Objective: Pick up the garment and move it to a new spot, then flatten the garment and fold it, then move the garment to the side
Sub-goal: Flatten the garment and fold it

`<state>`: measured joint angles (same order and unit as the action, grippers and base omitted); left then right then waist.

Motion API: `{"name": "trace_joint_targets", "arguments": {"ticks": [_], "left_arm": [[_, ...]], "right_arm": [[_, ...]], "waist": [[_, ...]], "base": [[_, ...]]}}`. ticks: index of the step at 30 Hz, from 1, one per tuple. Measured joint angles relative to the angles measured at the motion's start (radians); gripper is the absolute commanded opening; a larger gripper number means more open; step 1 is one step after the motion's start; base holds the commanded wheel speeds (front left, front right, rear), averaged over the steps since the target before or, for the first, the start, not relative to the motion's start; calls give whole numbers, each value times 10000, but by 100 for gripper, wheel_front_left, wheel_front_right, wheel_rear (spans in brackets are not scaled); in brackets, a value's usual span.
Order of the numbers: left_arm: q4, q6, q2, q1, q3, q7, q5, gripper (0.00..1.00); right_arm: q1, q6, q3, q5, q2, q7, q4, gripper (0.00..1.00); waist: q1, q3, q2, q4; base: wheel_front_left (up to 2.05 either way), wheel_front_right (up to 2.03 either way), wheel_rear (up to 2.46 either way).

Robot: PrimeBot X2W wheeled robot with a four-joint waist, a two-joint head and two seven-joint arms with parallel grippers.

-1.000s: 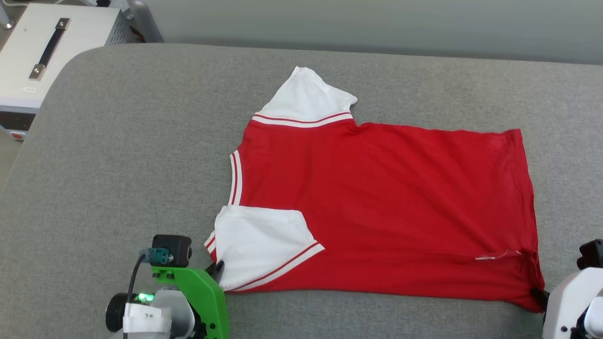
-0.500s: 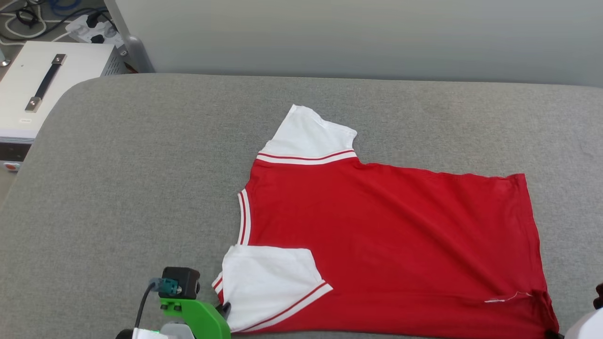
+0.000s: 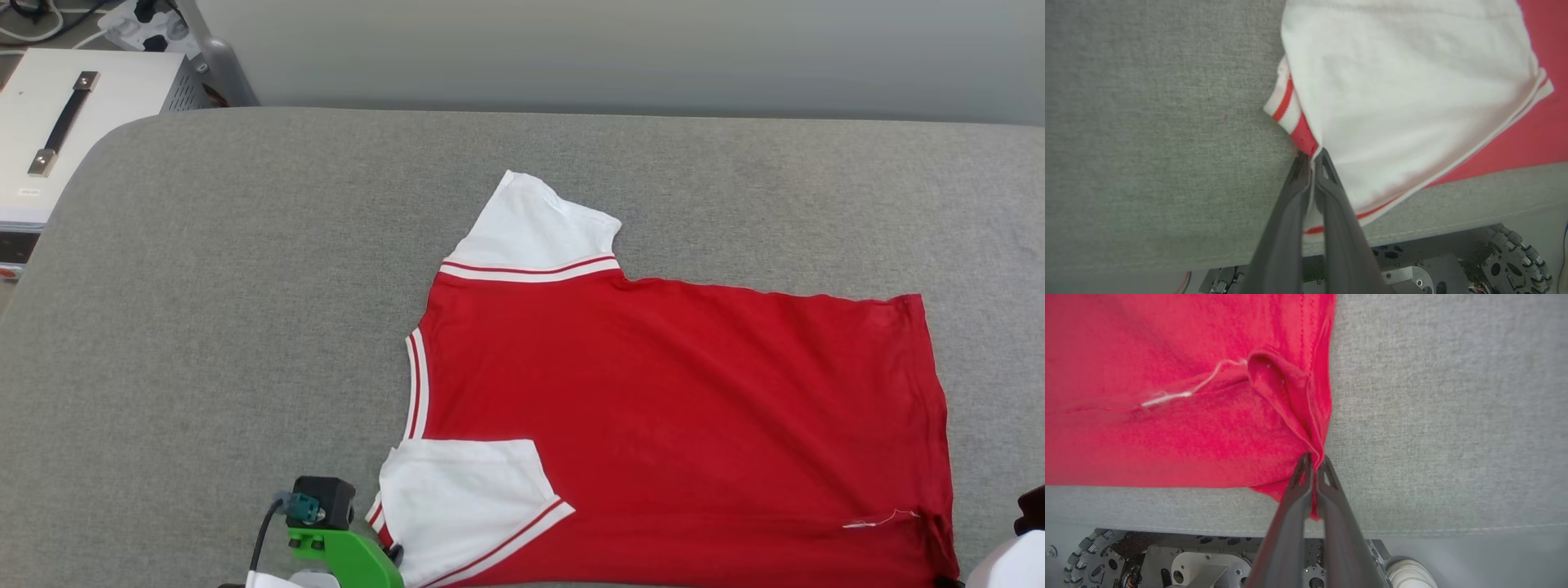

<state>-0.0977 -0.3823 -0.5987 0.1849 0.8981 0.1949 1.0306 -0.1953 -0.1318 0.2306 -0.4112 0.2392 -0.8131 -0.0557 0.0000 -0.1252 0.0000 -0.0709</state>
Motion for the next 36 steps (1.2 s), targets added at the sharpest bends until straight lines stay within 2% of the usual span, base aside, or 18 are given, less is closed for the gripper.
{"name": "trace_joint_targets", "arguments": {"ticks": [4,5,6,15,22,25,30,33,36], "left_arm": [[-314,173,132,147,29,-59,-19,0],[-380,186,165,172,35,-105,-31,73],[-451,203,209,193,46,-159,-52,100],[-639,268,332,340,-249,-1321,-512,100],[-385,575,293,781,-756,-3361,-1252,100],[-341,577,351,850,-1014,-4169,-1643,100],[113,616,823,778,-1925,-4506,-2587,100],[535,909,1244,489,-2754,-4508,-3375,100],[823,1392,1785,-162,-3613,-4508,-4243,100]], "right_arm": [[188,0,-153,-2,100,201,359,0],[208,0,-173,0,127,268,408,31],[237,0,-186,0,140,364,462,100],[541,2,-403,-176,337,1465,309,100],[849,2,-681,-426,564,3313,-516,100],[1070,2,-677,-959,297,4393,-713,100],[1113,4,-1110,-1051,408,6389,-859,100],[1099,4,-1294,-654,441,7340,-803,100],[1095,4,-1411,-234,362,8251,-660,100]], "waist": [[0,-108,0,-27],[0,-110,0,-33],[0,-101,0,-35],[0,255,0,-18],[0,596,0,-8],[0,684,0,1],[0,723,0,-28],[0,706,0,-40],[0,667,0,-41]], "base": [[0,0,0],[0,0,0],[0,0,0],[0,0,0],[0,0,0],[0,0,0],[0,0,0],[0,0,0],[0,0,0]]}}
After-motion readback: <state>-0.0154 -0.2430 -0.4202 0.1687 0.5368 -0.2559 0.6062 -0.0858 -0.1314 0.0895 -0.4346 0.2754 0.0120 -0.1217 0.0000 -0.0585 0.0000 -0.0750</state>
